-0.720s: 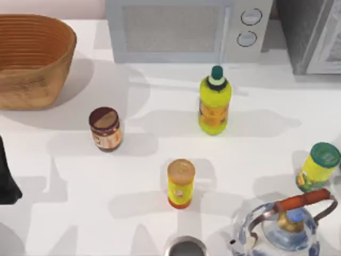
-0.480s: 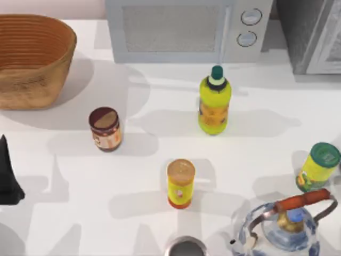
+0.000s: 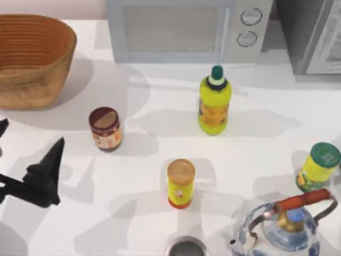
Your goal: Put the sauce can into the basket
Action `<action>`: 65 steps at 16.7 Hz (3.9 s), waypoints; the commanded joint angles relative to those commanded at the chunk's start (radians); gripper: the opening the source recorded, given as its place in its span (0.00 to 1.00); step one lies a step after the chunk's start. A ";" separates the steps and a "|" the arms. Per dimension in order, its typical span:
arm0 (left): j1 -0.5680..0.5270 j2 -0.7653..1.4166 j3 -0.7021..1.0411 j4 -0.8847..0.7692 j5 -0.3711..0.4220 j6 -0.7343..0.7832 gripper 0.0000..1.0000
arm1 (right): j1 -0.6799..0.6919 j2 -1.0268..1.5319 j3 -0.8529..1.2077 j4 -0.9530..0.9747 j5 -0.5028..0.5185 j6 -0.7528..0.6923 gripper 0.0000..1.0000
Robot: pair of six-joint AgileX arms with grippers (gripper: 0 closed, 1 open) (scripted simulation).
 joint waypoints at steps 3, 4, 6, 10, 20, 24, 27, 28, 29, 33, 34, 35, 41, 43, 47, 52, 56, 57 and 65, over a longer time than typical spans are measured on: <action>-0.033 0.274 0.072 0.180 0.174 -0.013 1.00 | 0.000 0.000 0.000 0.000 0.000 0.000 1.00; -0.042 0.372 0.102 0.246 0.237 -0.018 1.00 | 0.000 0.000 0.000 0.000 0.000 0.000 1.00; -0.055 0.572 0.167 0.383 0.366 -0.029 1.00 | 0.000 0.000 0.000 0.000 0.000 0.000 1.00; -0.055 0.975 0.315 0.662 0.628 -0.050 1.00 | 0.000 0.000 0.000 0.000 0.000 0.000 1.00; 0.070 1.811 0.720 1.239 1.172 -0.094 1.00 | 0.000 0.000 0.000 0.000 0.000 0.000 1.00; 0.161 1.999 0.828 1.372 1.290 -0.108 1.00 | 0.000 0.000 0.000 0.000 0.000 0.000 1.00; 0.237 2.064 0.871 1.427 1.324 -0.118 1.00 | 0.000 0.000 0.000 0.000 0.000 0.000 1.00; 0.257 2.073 0.879 1.438 1.327 -0.120 1.00 | 0.000 0.000 0.000 0.000 0.000 0.000 1.00; 0.269 2.077 0.882 1.444 1.328 -0.122 1.00 | 0.000 0.000 0.000 0.000 0.000 0.000 1.00; 0.273 2.078 0.883 1.445 1.328 -0.122 1.00 | 0.000 0.000 0.000 0.000 0.000 0.000 1.00; 0.273 2.078 0.883 1.445 1.328 -0.122 1.00 | 0.000 0.000 0.000 0.000 0.000 0.000 1.00; 0.214 2.123 0.923 1.465 1.321 -0.146 1.00 | 0.000 0.000 0.000 0.000 0.000 0.000 1.00; 0.195 2.121 0.902 1.439 1.255 -0.089 1.00 | 0.000 0.000 0.000 0.000 0.000 0.000 1.00; 0.176 2.119 0.893 1.412 1.232 -0.055 1.00 | 0.000 0.000 0.000 0.000 0.000 0.000 1.00; 0.136 2.104 0.879 1.342 1.191 0.012 1.00 | 0.000 0.000 0.000 0.000 0.000 0.000 1.00; 0.098 2.063 0.870 1.252 1.153 0.070 1.00 | 0.000 0.000 0.000 0.000 0.000 0.000 1.00; 0.085 2.032 0.870 1.204 1.139 0.086 1.00 | 0.000 0.000 0.000 0.000 0.000 0.000 1.00; 0.083 2.027 0.871 1.198 1.137 0.087 1.00 | 0.000 0.000 0.000 0.000 0.000 0.000 1.00; 0.083 2.024 0.871 1.194 1.136 0.088 0.77 | 0.000 0.000 0.000 0.000 0.000 0.000 1.00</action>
